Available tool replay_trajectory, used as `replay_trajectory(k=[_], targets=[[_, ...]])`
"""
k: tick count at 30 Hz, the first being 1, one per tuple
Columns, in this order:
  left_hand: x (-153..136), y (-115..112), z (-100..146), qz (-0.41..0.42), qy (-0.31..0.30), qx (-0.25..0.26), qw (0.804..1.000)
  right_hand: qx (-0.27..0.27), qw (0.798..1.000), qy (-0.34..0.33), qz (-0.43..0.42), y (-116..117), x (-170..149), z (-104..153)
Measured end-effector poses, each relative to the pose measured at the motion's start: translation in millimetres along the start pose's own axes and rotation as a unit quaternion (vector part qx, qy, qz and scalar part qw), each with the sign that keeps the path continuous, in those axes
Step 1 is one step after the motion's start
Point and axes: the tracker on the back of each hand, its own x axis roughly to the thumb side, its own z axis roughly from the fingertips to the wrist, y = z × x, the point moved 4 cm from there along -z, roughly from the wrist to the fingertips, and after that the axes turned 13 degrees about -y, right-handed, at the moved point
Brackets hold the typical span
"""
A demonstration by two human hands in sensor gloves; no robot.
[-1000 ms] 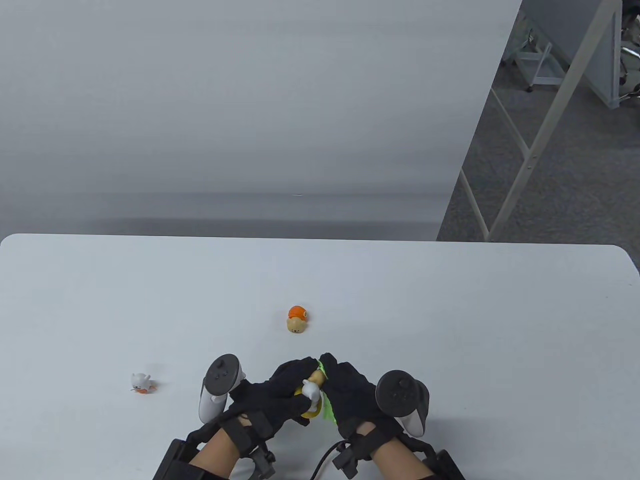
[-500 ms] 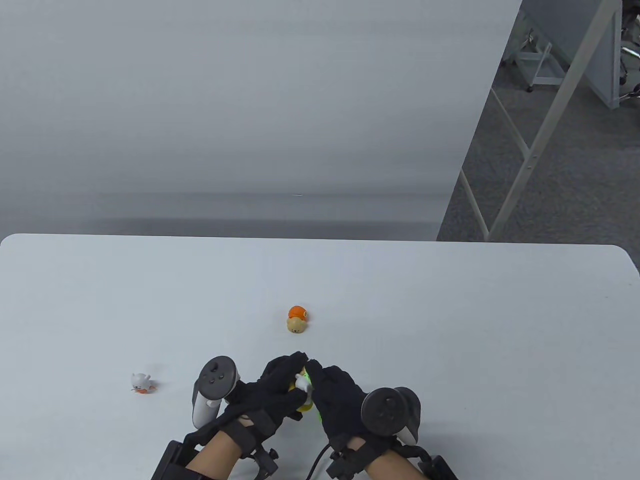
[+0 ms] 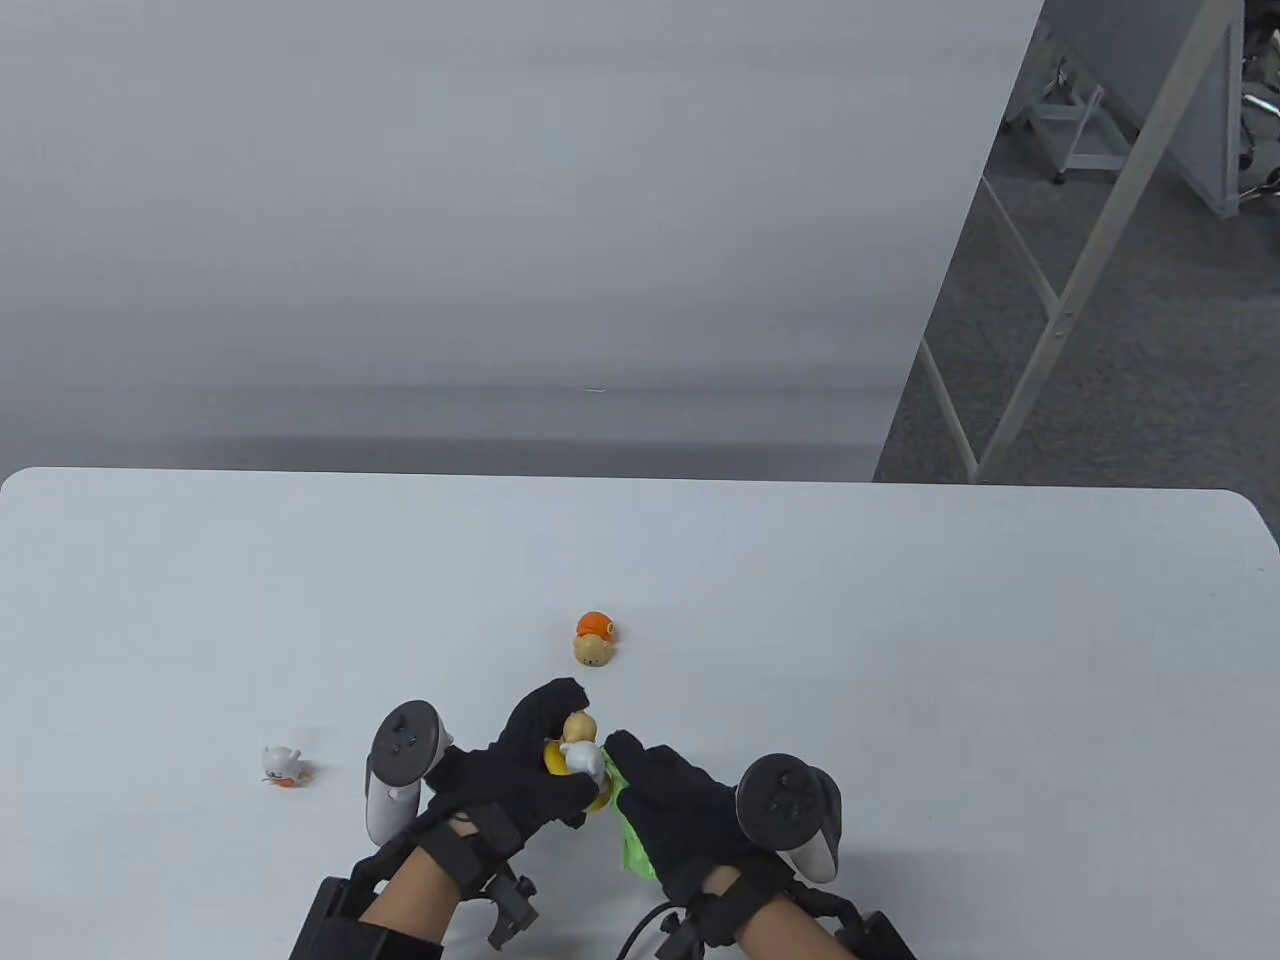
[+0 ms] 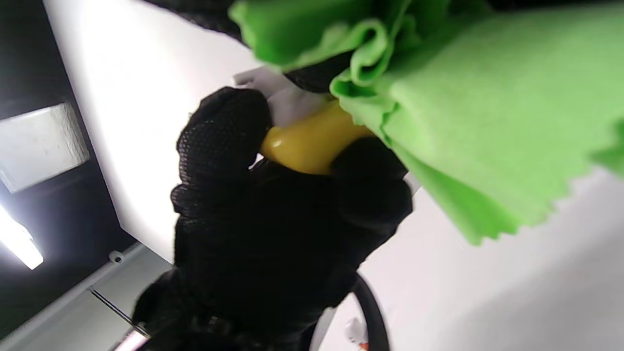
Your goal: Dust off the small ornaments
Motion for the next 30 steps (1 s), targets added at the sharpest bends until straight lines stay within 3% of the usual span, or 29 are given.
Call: replay_trajectory(k=[5,10,15,23,30], targets=[[4,1,0,-0.018,-0.010,0.008,1.000,0.031,0.999,0.007,-0.005,4,-1,-1],[12,-11,-1,-0.065,-0.027,-0.009,0.997,-0.002,0.999,0.047,0.019,0,-7,2],[20,-19,-1,-0.119,-0.054,0.030,0.991,-0.038,0.997,0.053,0.037,-3,-4,3],[32,-17,4,-0.190,-0.093,0.092,0.973,-0.045,0.997,0.022,0.064,1,11,1],[27,3,7,-0.197,-0.029,0.114,0.973,0.003,0.999,0.007,0.052,7,16,-2]])
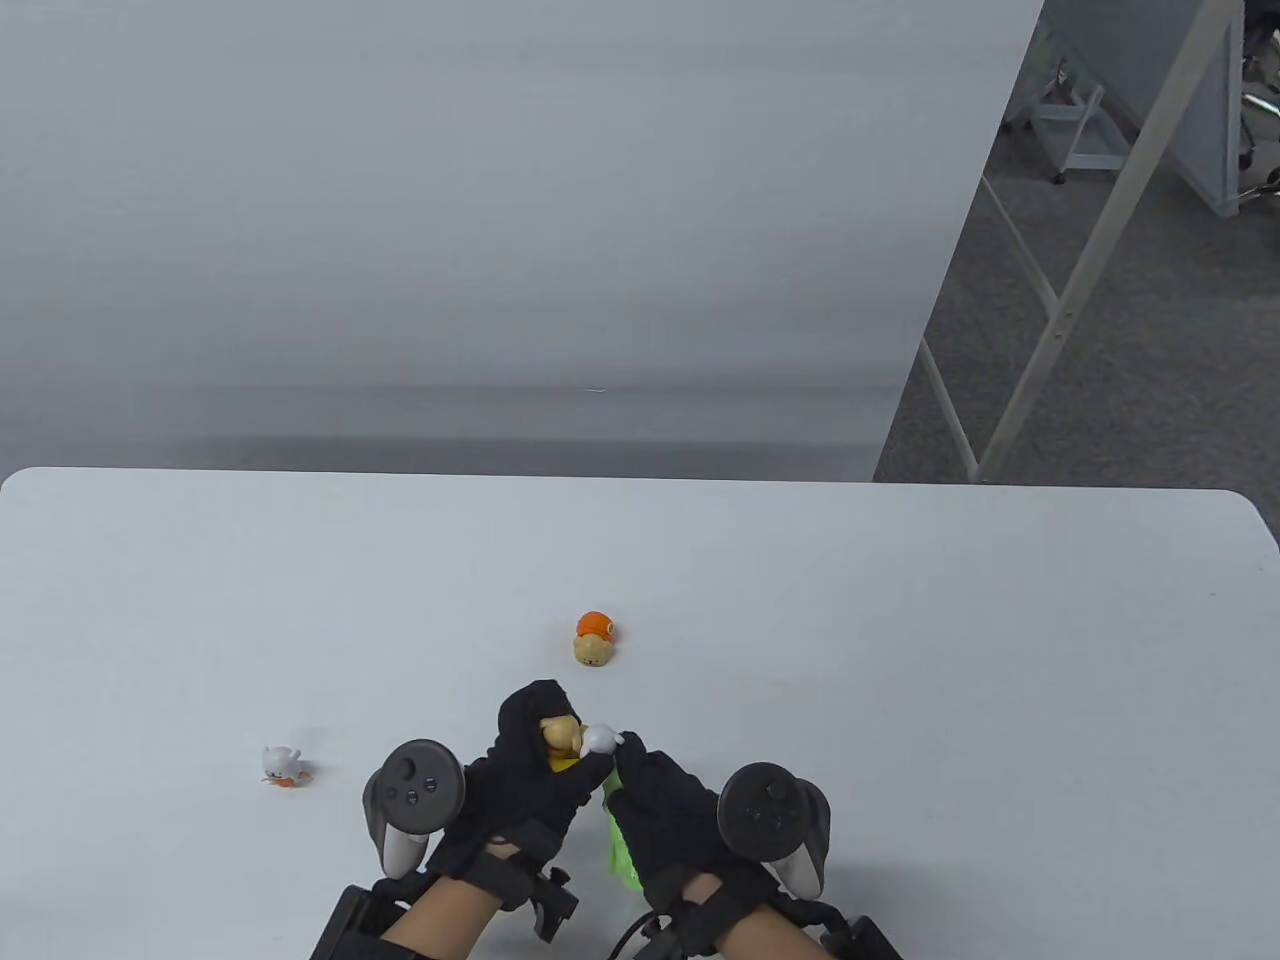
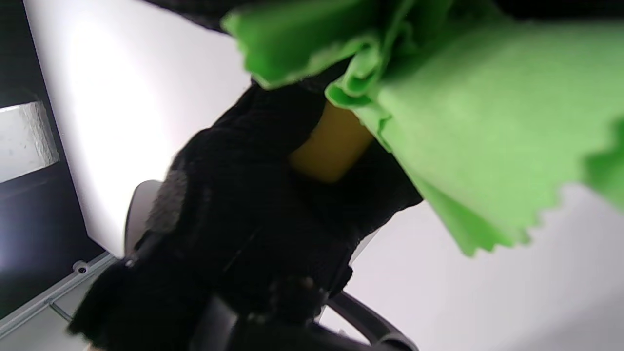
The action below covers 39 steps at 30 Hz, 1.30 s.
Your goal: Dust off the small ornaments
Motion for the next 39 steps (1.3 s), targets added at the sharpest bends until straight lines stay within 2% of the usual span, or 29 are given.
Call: replay_trajectory(k=[4,6,9,13,15,16,19,21,25,28,31,34,35,36,37,39], targets=[[-8,8,2,0.038,0.024,-0.004,0.999,0.030,0.997,-0.035,-0.057,-4,4,-3],[-13,10,2,0.094,0.028,-0.008,0.995,-0.022,0.999,-0.005,-0.049,-16,-4,1],[-21,6,4,0.211,0.041,-0.005,0.977,-0.027,0.997,0.029,-0.060,-19,-23,6],[-18,-8,0,0.289,0.021,-0.069,0.955,-0.017,0.997,0.029,-0.069,-18,-36,8],[-14,-14,-3,0.271,0.014,-0.095,0.958,0.011,0.998,0.014,-0.067,-13,-33,6],[-14,-15,-3,0.267,0.011,-0.109,0.957,0.009,0.998,0.020,-0.061,-14,-33,7],[-10,-15,-4,0.238,0.015,-0.123,0.963,0.033,0.997,0.019,-0.063,-12,-29,4],[-4,-12,-6,0.158,0.005,-0.111,0.981,0.020,0.999,0.024,-0.030,-12,-24,3],[3,-10,-5,0.108,-0.001,-0.076,0.991,0.013,0.999,0.029,-0.006,-9,-21,3],[7,-11,-4,0.096,-0.006,-0.074,0.993,0.007,0.999,0.039,0.011,-11,-15,4],[10,-6,-6,-0.001,-0.032,-0.058,0.998,-0.008,1.000,0.026,0.007,-12,-6,3],[-2,-1,-2,0.017,0.001,-0.023,1.000,0.010,1.000,-0.018,0.019,-7,8,1],[-8,1,-2,0.023,0.007,-0.014,1.000,0.043,0.998,-0.048,-0.007,0,14,-4],[-12,3,0,0.047,0.026,0.000,0.999,0.019,1.000,-0.015,0.006,-5,15,0],[-16,8,2,0.063,0.039,0.022,0.997,-0.001,0.999,-0.051,0.006,-11,16,-2],[-25,11,4,0.110,0.077,0.022,0.991,-0.031,0.999,-0.039,-0.015,-22,10,1]])
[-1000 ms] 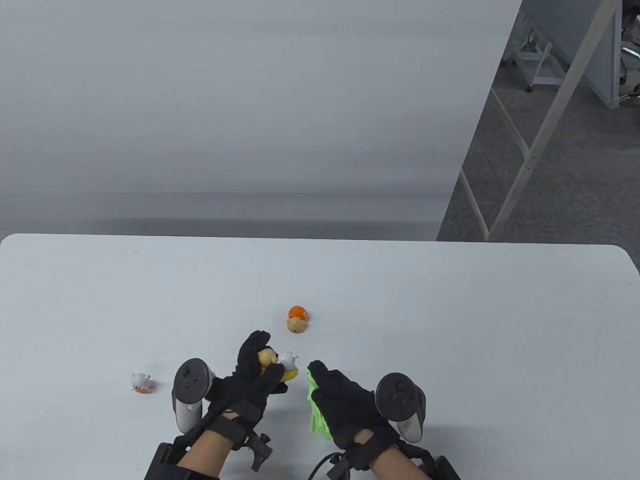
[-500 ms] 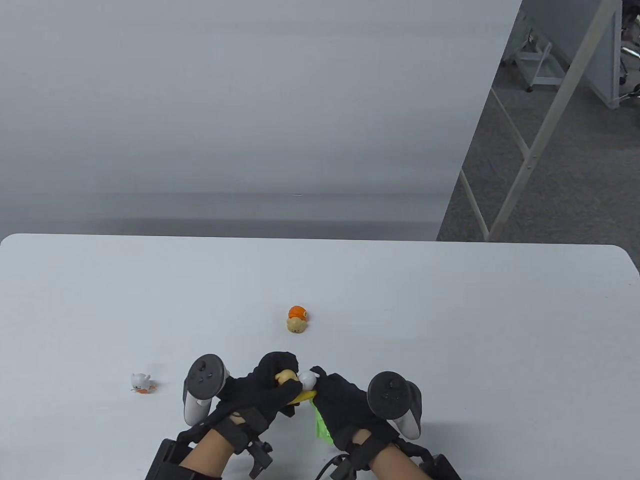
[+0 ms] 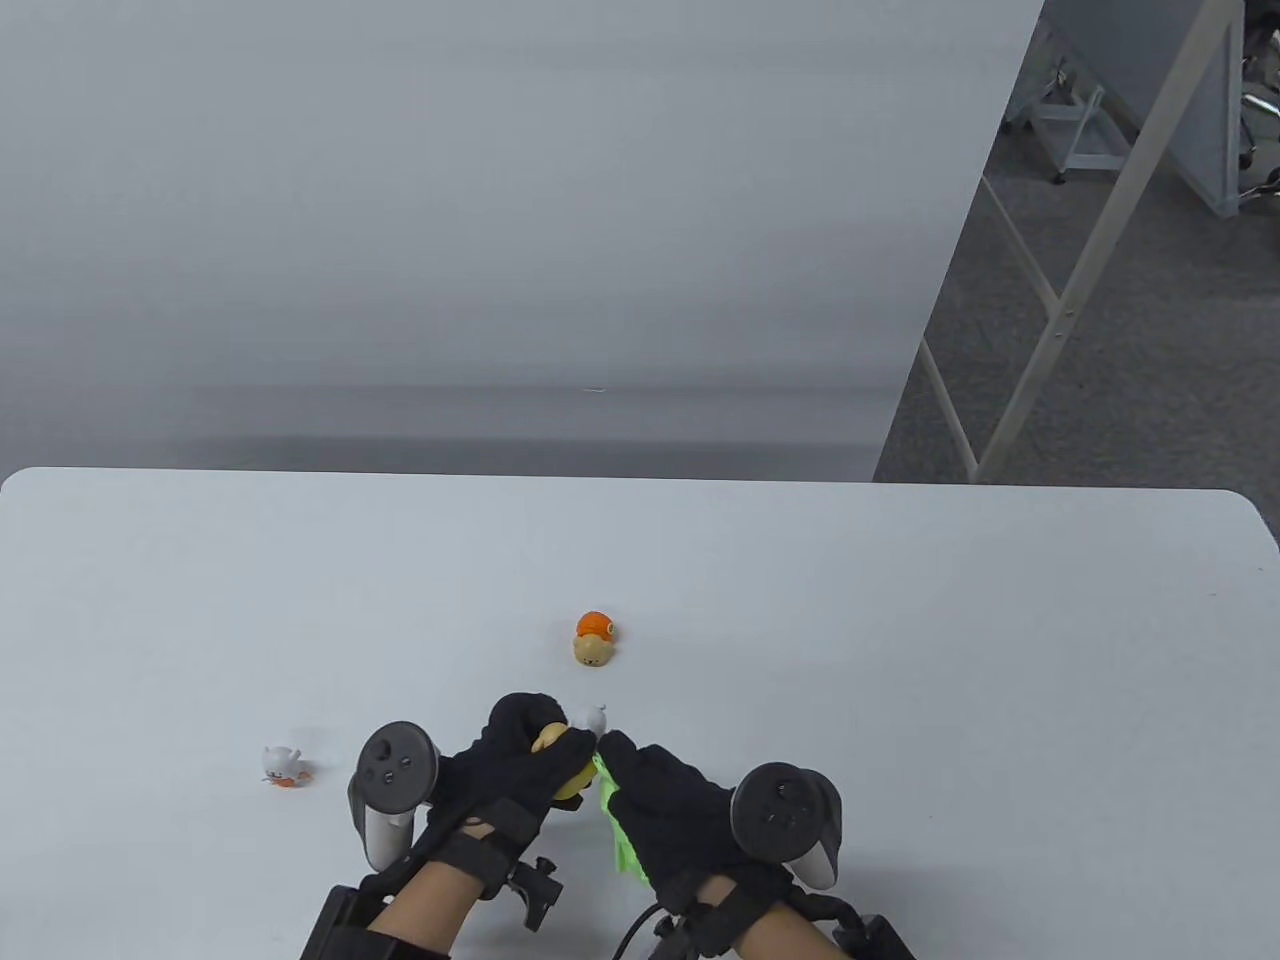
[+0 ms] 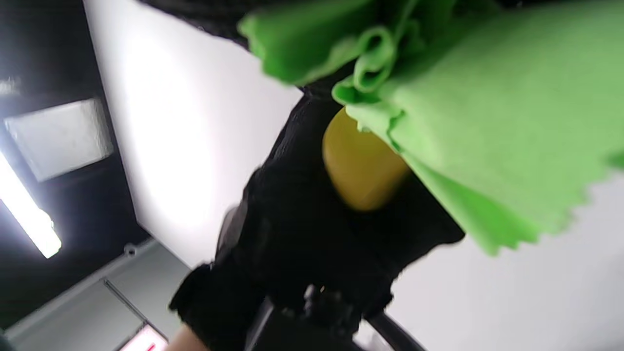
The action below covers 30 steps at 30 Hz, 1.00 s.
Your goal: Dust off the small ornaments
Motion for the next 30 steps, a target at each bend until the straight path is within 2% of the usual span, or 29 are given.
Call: replay_trajectory(k=[1,2,5,8,12,14,17,19,23,26,27,30], targets=[[-4,0,2,0.024,0.008,-0.002,1.000,-0.025,1.000,-0.007,0.004,-5,-3,2],[-7,-1,2,0.036,0.008,-0.004,0.999,-0.027,0.999,-0.016,0.014,-5,-6,3],[-12,-20,2,0.090,0.004,-0.050,0.995,-0.010,0.999,-0.013,0.050,5,-14,7],[-13,-24,1,0.091,-0.002,-0.063,0.994,-0.014,0.999,0.001,0.049,4,-19,9],[-4,-39,-2,0.154,-0.019,-0.146,0.977,-0.023,0.999,0.021,0.020,-4,-27,10],[2,-46,-4,0.181,-0.040,-0.200,0.962,-0.016,1.000,0.027,-0.002,-6,-30,10],[11,-50,-4,0.179,-0.070,-0.223,0.956,-0.021,0.999,0.016,-0.018,-10,-31,9],[14,-49,-4,0.169,-0.073,-0.198,0.963,-0.023,0.999,0.017,-0.028,-10,-30,8],[16,-45,-5,0.063,-0.081,-0.184,0.978,-0.019,1.000,0.005,-0.021,-7,-24,8],[9,-36,-2,0.038,-0.039,-0.121,0.991,-0.008,1.000,-0.009,0.020,-4,-12,5],[10,-32,-2,0.002,-0.036,-0.103,0.994,-0.010,1.000,-0.020,0.016,-3,-8,4],[14,-30,-4,-0.089,-0.036,-0.119,0.988,0.011,0.998,-0.031,0.045,3,-1,2]])
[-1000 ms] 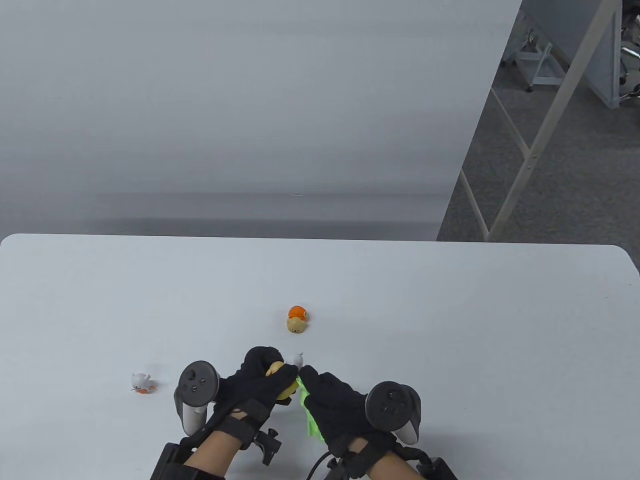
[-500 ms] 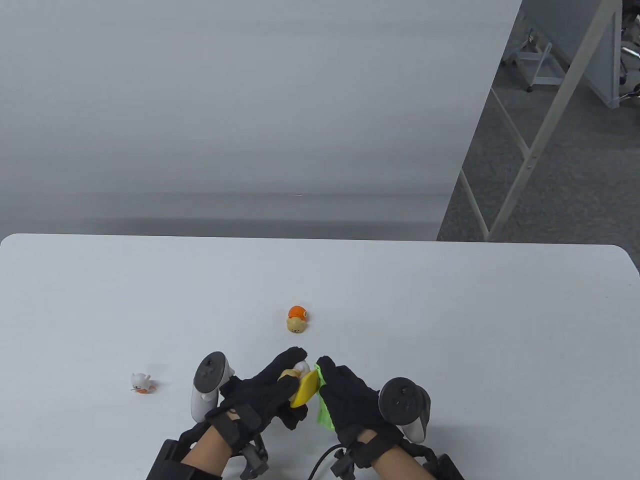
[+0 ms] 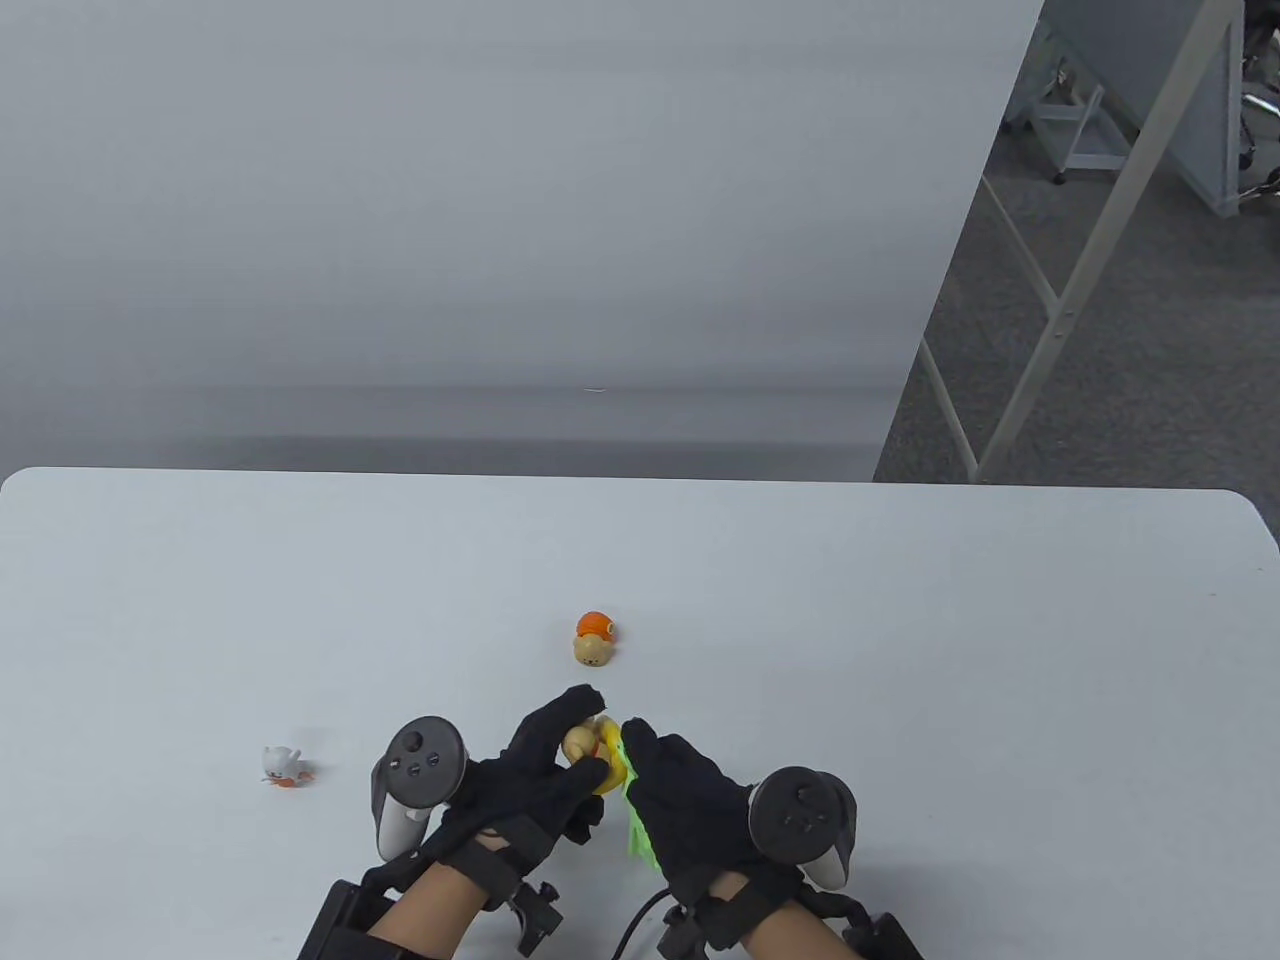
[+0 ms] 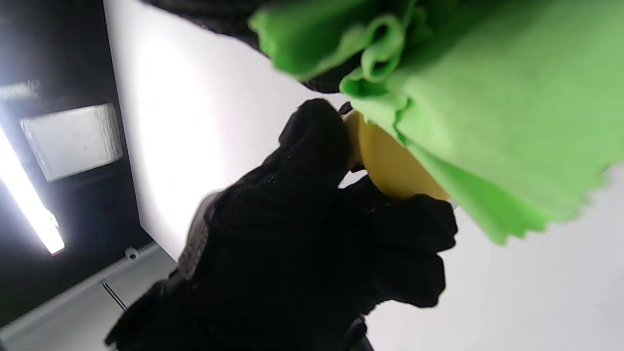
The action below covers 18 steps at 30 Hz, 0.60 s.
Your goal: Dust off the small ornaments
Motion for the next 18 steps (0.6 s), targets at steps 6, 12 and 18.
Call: replay_trajectory(k=[6,12,18], targets=[[-9,-5,0,0.124,-0.036,-0.019,0.991,-0.020,1.000,0.008,0.002,-4,-3,1],[6,-17,-8,0.236,-0.101,-0.078,0.963,-0.027,0.997,0.038,-0.062,-13,-26,8],[4,-17,-8,0.276,-0.102,-0.072,0.953,-0.027,0.992,0.050,-0.115,-9,-36,9]])
